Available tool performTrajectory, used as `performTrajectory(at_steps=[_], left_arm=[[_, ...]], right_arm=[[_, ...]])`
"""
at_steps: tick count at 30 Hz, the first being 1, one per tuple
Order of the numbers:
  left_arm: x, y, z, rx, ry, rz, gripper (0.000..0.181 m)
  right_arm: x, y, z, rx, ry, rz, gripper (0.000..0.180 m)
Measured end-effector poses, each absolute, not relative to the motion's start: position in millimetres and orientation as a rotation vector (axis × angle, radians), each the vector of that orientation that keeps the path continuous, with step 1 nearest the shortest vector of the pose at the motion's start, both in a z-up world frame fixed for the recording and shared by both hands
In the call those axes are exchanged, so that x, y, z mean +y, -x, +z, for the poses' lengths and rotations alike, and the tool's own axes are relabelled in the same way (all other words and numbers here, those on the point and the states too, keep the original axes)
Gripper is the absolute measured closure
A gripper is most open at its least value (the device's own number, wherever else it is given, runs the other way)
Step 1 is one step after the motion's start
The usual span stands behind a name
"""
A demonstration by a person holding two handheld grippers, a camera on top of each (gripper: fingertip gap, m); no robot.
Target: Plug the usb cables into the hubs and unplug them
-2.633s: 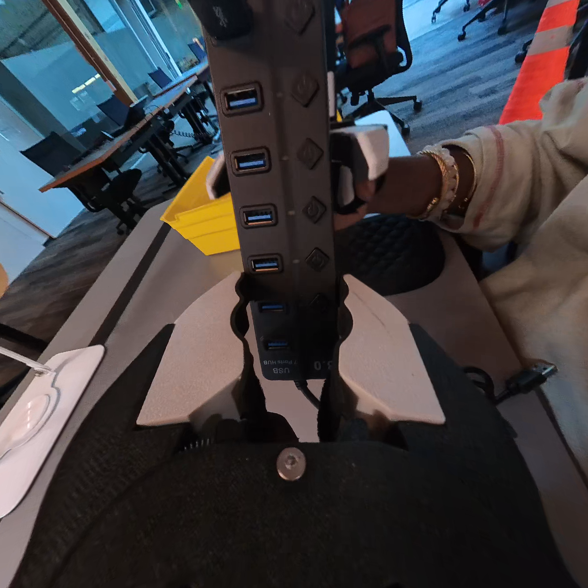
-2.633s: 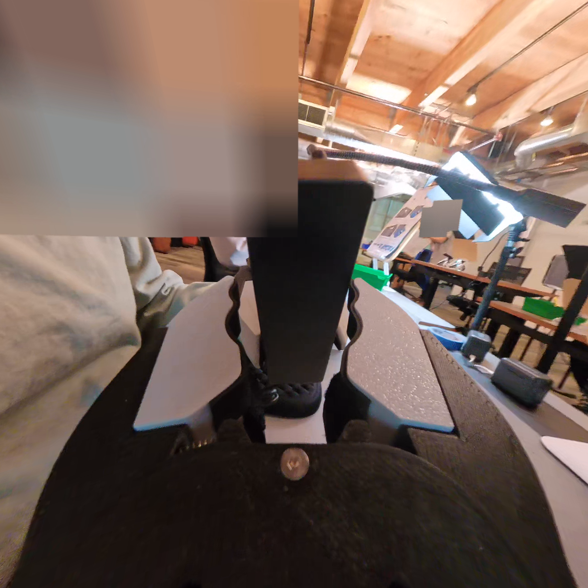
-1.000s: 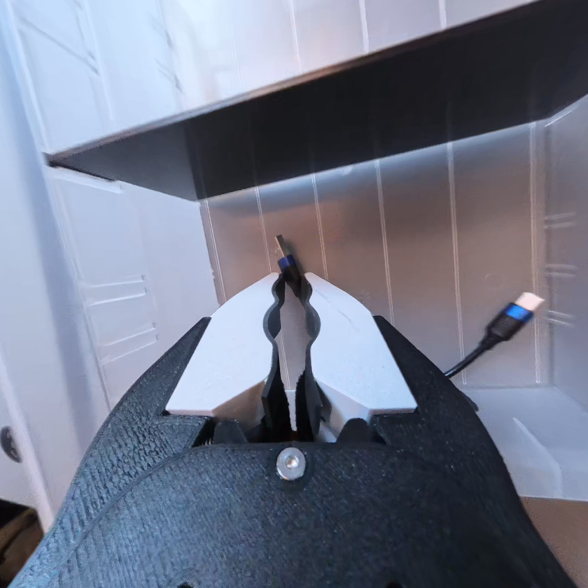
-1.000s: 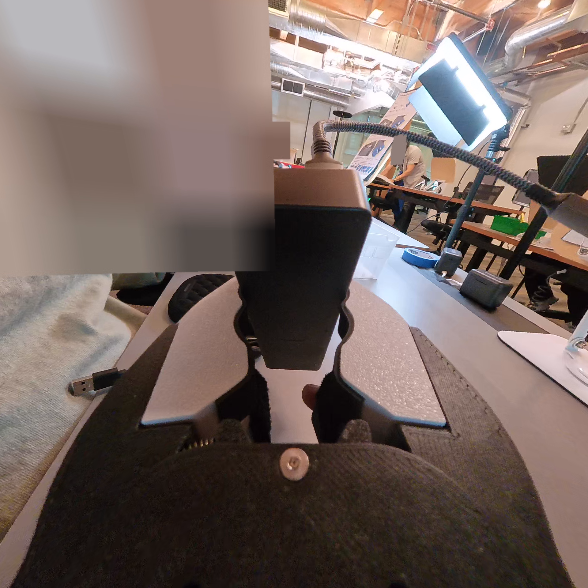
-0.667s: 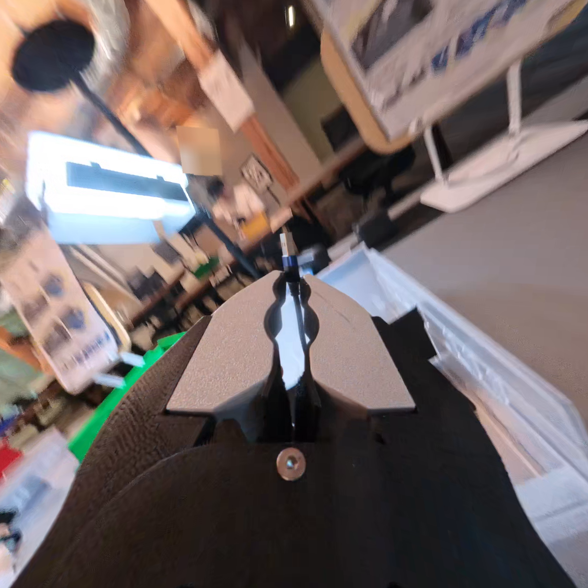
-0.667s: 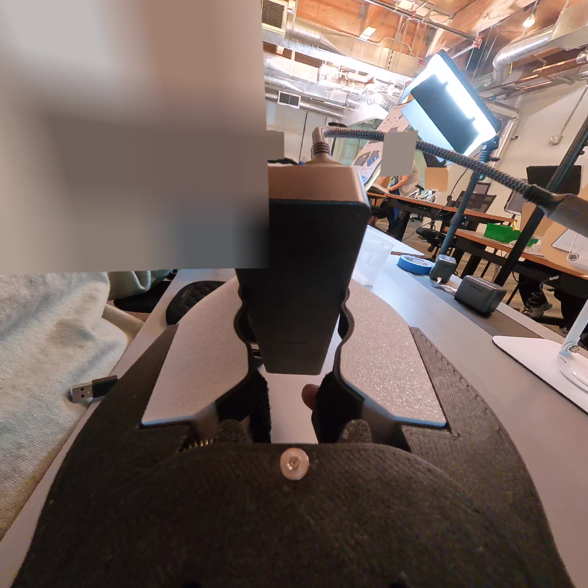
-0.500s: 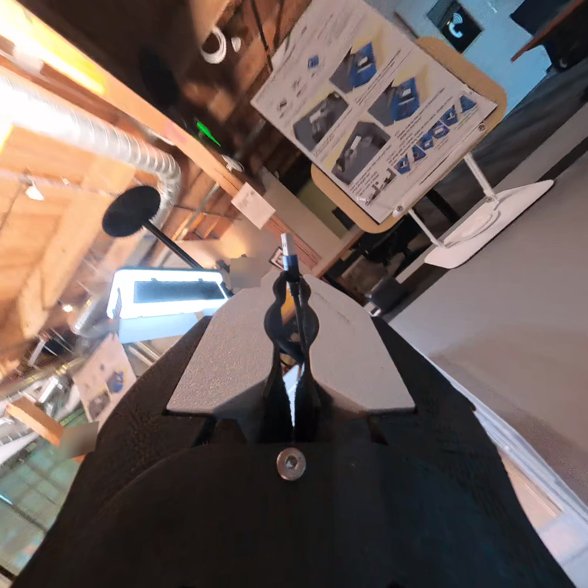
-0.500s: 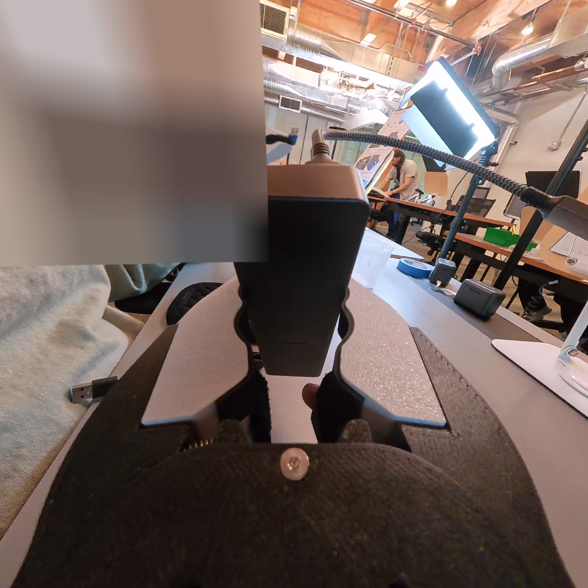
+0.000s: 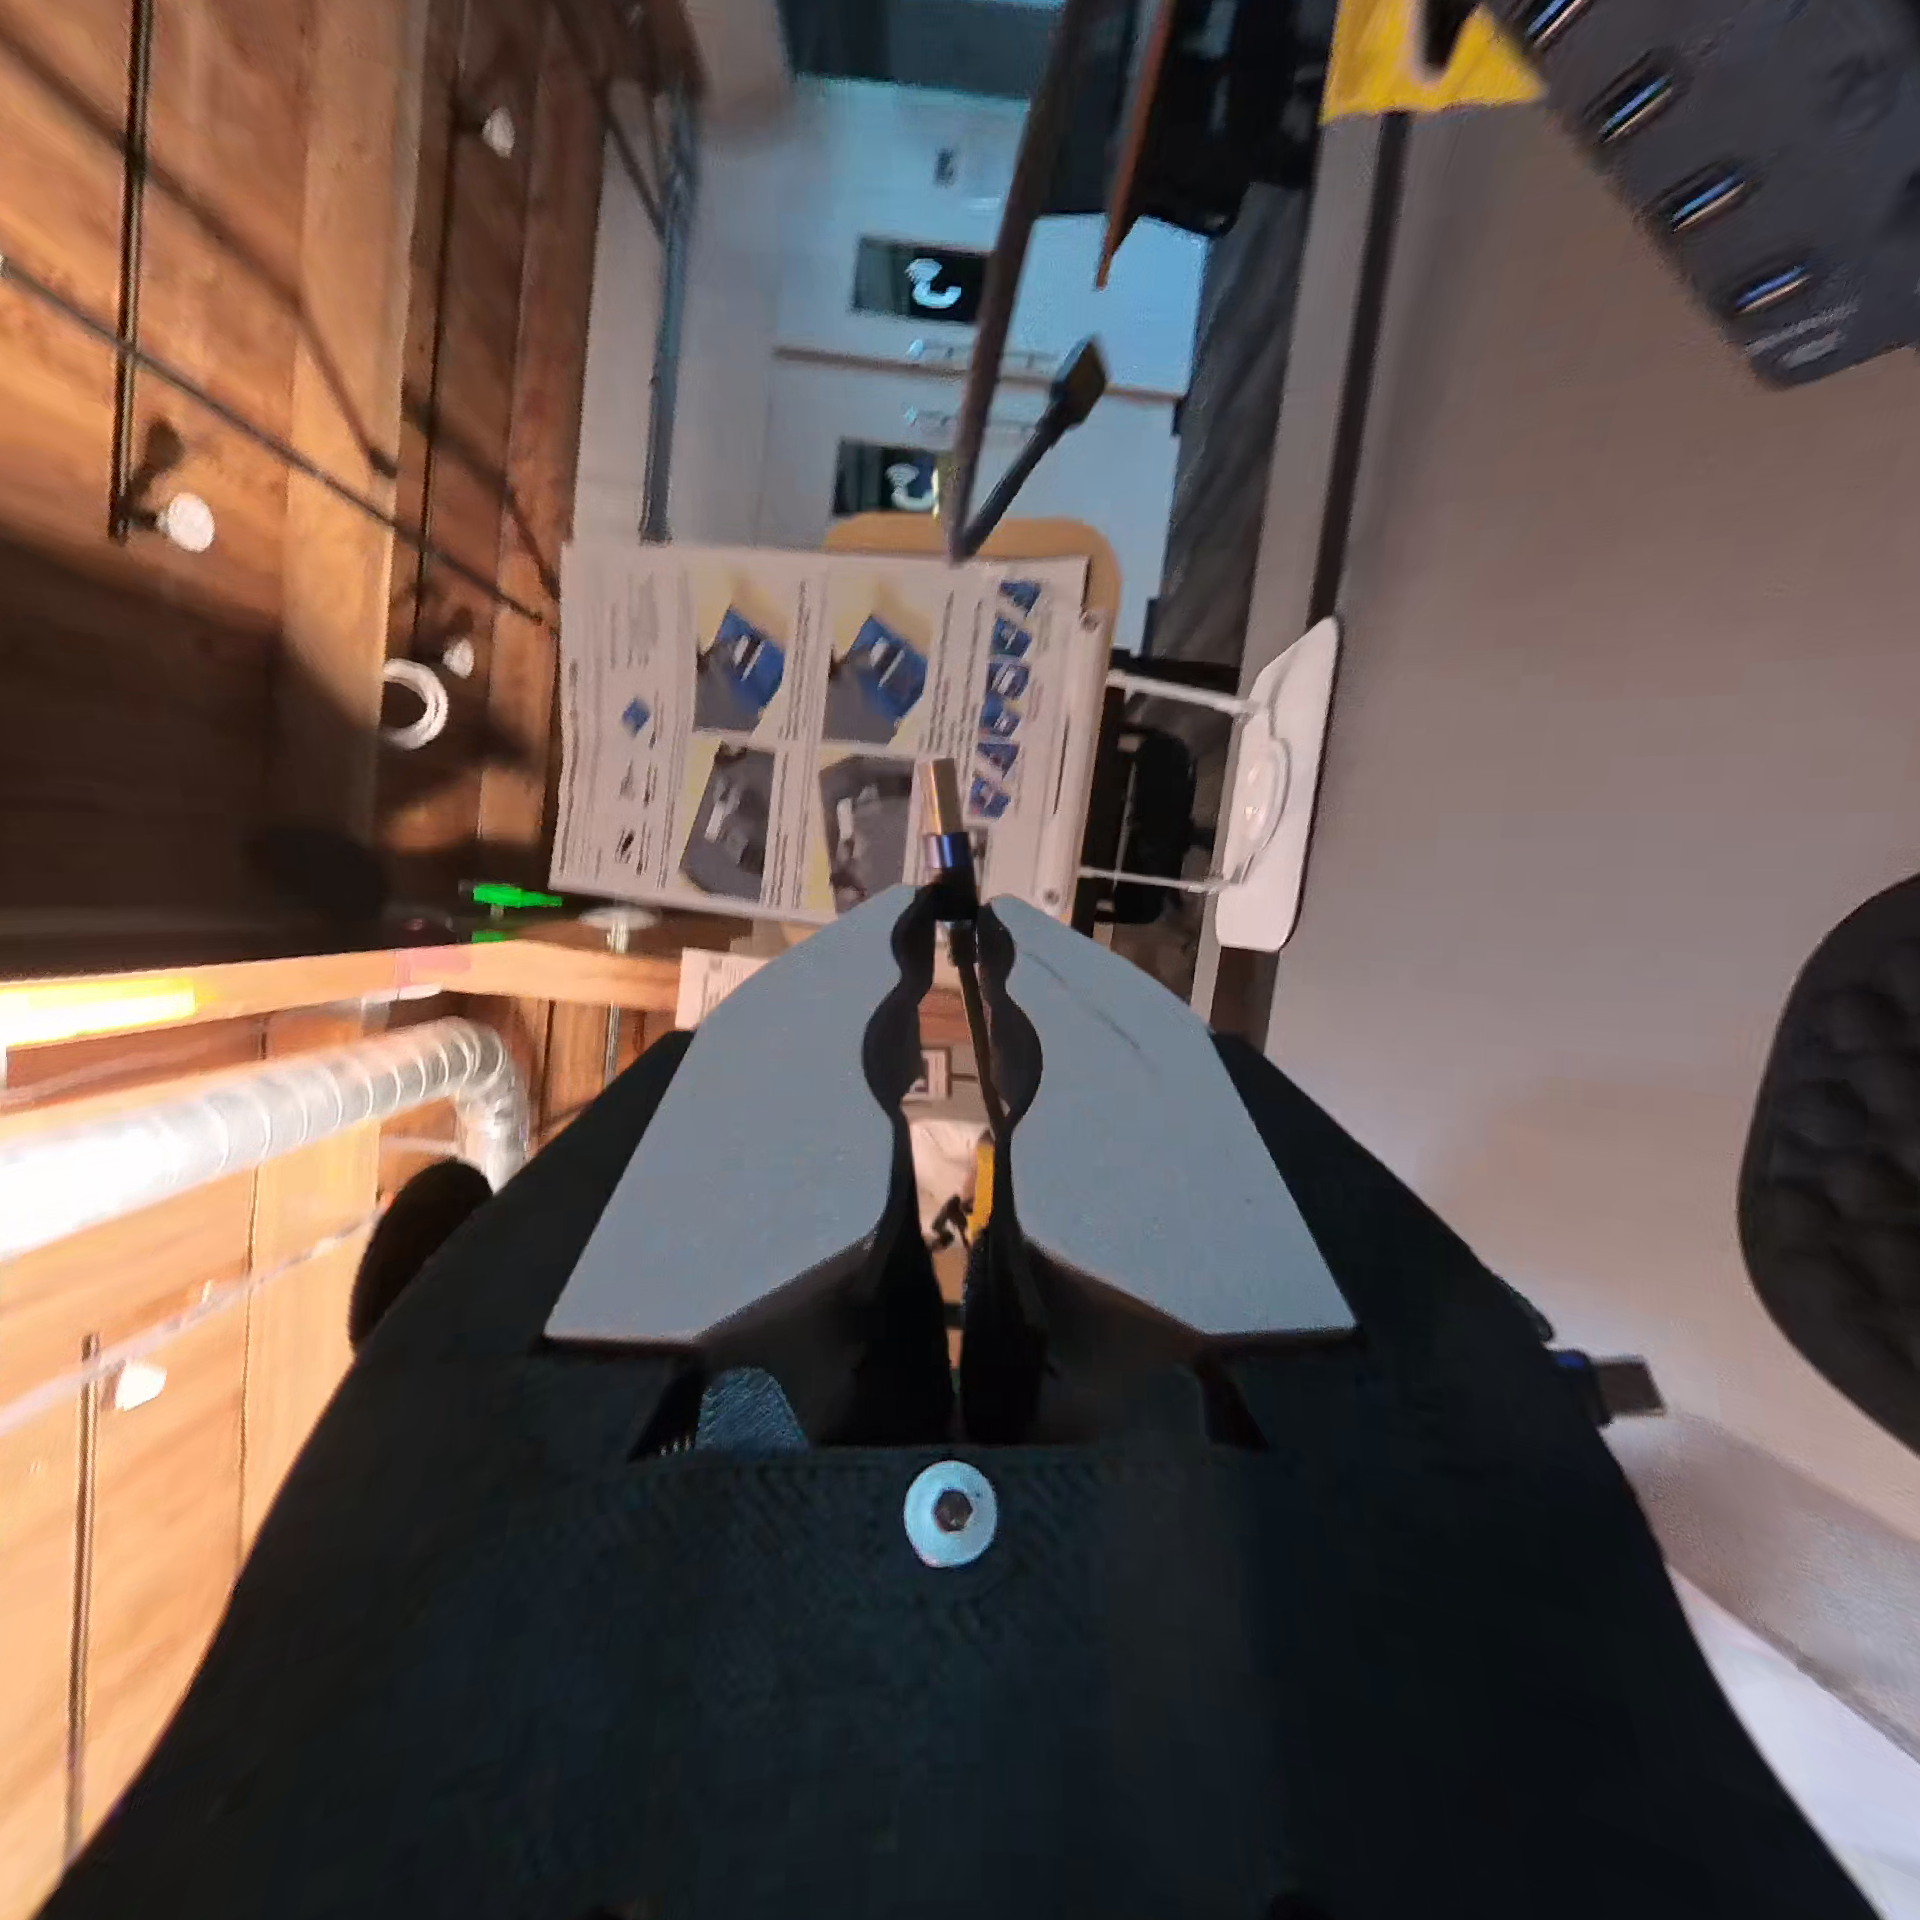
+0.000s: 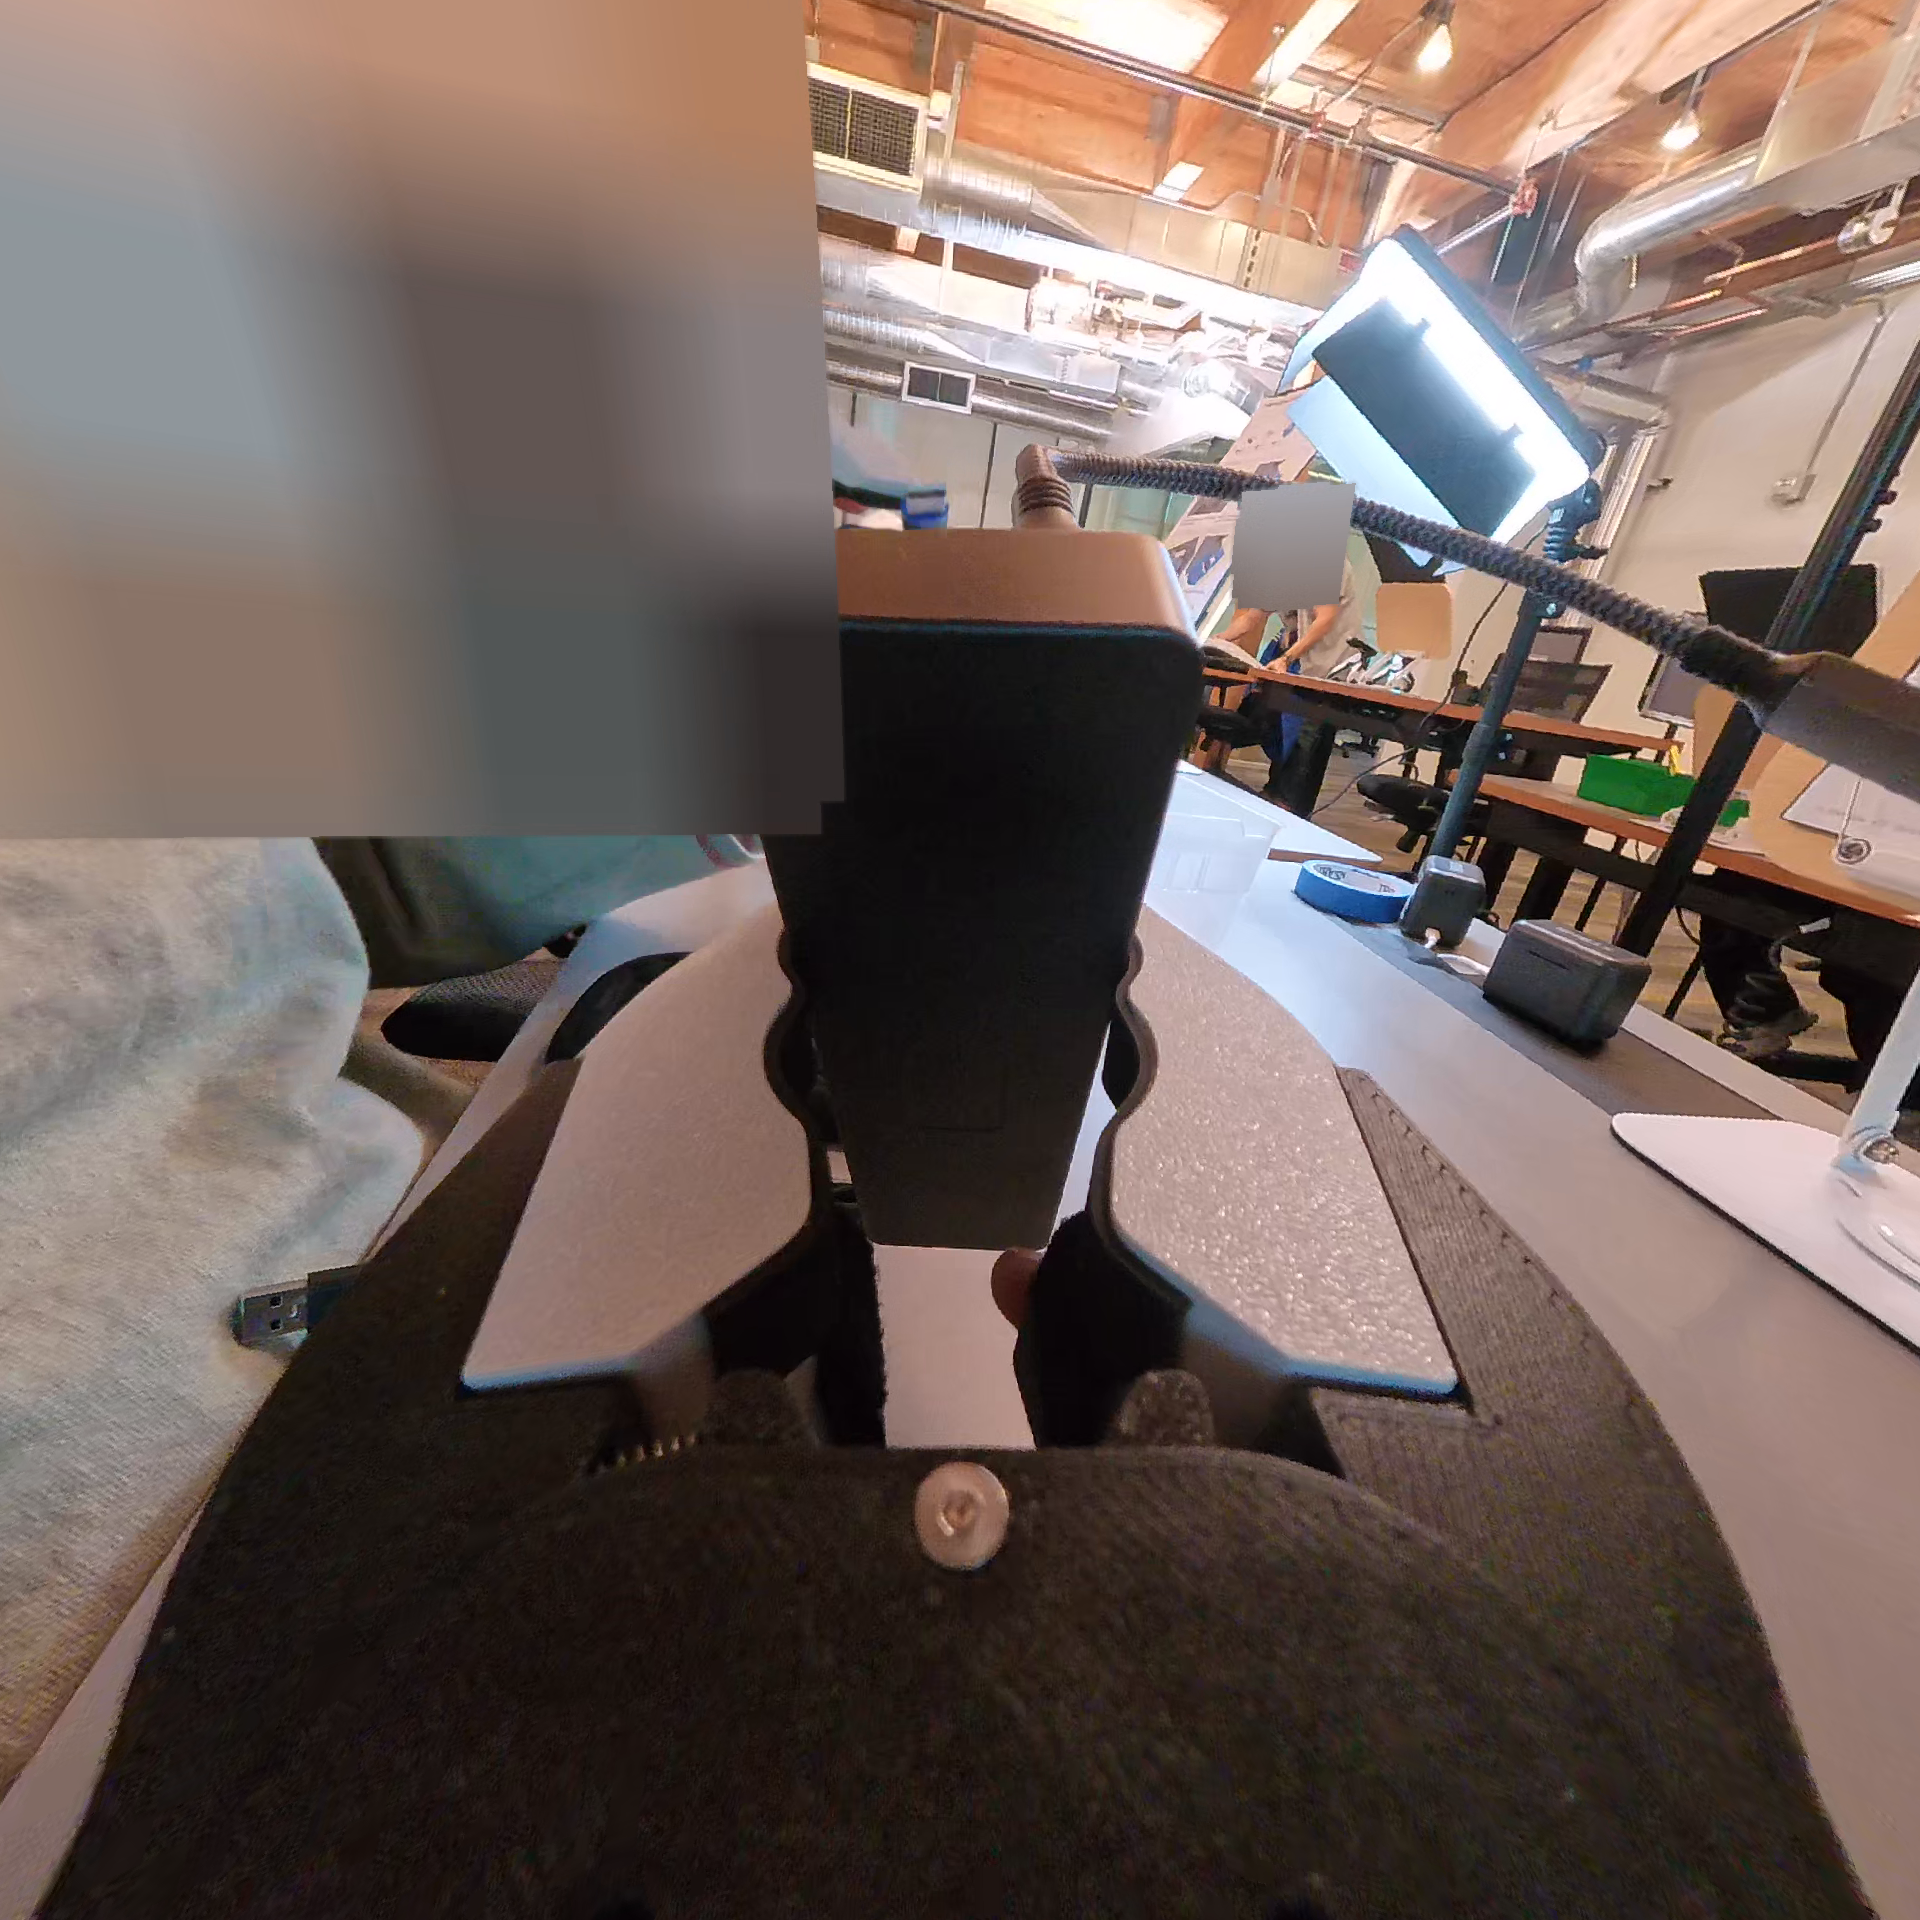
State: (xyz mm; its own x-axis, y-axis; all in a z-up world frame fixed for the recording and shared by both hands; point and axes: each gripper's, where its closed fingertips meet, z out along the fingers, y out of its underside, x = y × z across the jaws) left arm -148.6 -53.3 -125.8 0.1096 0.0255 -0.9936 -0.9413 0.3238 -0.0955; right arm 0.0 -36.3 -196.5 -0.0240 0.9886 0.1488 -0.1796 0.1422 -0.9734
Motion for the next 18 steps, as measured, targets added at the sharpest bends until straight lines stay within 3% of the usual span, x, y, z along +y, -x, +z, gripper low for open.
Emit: performTrajectory(at_steps=[18], left_arm=[[-12.2, 39.4, -177.1, 1.572, 0.728, 1.129, 0.173]], right_arm=[[-33.1, 6.6, -197.3, -1.169, 1.016, 1.192, 0.125]])
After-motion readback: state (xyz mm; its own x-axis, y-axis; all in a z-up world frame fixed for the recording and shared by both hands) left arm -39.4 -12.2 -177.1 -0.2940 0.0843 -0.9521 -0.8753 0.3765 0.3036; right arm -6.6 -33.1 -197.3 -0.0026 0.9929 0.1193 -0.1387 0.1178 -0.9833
